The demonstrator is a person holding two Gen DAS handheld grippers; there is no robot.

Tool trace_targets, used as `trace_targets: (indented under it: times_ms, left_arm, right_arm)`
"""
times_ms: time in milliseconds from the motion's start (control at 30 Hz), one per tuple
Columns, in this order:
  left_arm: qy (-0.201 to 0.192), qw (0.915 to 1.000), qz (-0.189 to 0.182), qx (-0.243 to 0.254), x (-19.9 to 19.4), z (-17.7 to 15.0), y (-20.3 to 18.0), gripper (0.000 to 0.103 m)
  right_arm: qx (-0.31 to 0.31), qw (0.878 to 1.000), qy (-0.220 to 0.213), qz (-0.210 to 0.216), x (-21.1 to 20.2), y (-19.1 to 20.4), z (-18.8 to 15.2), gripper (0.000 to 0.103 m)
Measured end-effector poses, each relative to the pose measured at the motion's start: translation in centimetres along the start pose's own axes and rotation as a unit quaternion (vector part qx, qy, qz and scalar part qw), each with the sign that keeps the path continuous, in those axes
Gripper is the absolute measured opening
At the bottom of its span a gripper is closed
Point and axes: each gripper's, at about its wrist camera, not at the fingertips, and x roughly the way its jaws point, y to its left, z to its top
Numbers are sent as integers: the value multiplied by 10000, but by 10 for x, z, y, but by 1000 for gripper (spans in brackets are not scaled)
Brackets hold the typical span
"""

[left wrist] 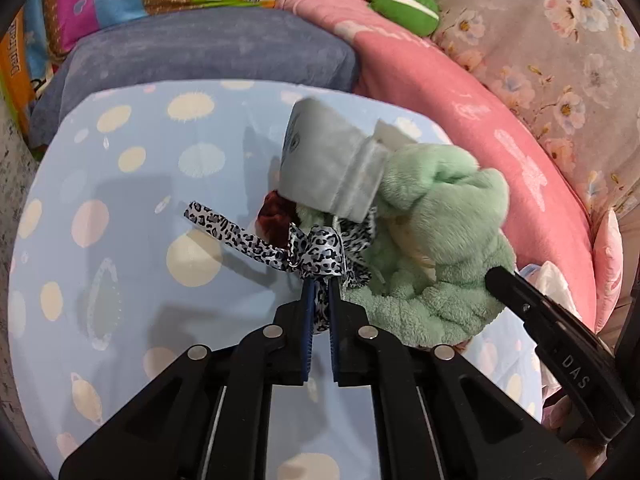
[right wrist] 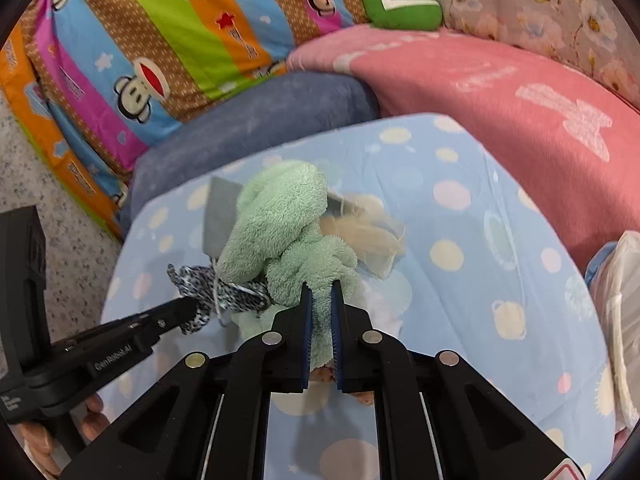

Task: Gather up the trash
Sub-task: 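Carry the ribbon and scrunchie over the bin and open both tools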

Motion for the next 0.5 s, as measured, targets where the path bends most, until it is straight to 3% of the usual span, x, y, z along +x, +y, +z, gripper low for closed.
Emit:
trace_targets:
  times_ms: [267,500]
  left_arm:
    - [-500,9981,-187,299,-57,12,-45,6]
    - [-819,9932,-502,653,-101,22,-98,6]
  right_arm:
    - [-138,9970,-718,233,-74,6,33,7]
    - [-96,9908,-1341,154,-141,-17,55,7]
